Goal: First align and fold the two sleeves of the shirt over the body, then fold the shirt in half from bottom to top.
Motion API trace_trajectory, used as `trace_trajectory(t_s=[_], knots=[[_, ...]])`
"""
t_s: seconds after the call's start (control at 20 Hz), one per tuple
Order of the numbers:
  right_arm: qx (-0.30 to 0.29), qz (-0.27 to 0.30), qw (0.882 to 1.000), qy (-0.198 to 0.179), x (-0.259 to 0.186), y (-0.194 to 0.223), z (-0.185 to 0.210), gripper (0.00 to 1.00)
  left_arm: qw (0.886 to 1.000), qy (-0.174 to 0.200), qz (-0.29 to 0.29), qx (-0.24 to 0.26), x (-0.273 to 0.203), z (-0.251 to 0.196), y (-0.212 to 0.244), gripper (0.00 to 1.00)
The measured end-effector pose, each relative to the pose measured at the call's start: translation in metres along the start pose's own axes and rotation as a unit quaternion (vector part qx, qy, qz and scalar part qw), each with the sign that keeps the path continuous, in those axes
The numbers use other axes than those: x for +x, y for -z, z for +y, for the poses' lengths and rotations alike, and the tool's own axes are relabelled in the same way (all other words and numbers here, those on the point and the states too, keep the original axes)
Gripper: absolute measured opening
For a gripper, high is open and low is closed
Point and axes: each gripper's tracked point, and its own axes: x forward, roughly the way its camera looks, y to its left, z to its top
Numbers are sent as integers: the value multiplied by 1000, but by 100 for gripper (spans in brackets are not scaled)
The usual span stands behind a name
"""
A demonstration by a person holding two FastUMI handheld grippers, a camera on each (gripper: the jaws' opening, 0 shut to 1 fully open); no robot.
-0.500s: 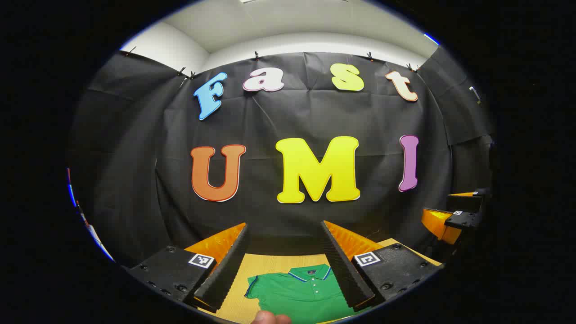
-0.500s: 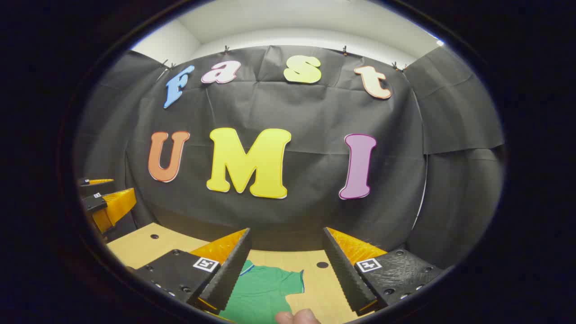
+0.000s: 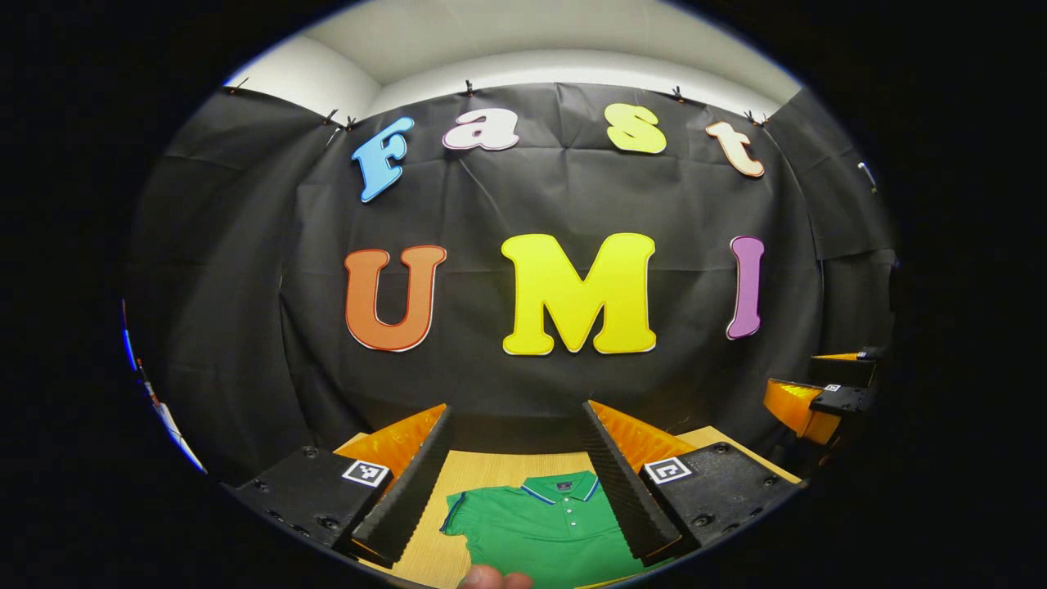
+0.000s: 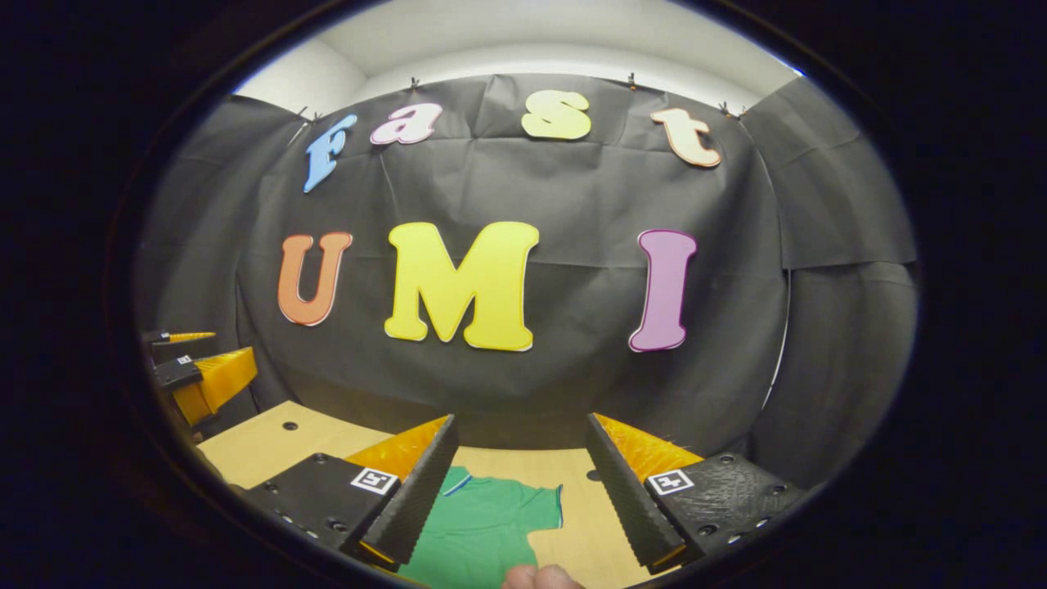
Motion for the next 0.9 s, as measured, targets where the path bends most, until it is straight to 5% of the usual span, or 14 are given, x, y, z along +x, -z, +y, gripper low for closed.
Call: trace_trajectory(t_s=[0.5, 0.9], knots=[[19, 8, 1000, 11, 7, 6, -18, 94, 1000, 4, 4, 7, 4, 0, 5, 97], [25, 59, 998, 6, 37, 55, -38, 95, 1000, -10, 14, 23, 6, -5, 14, 97]])
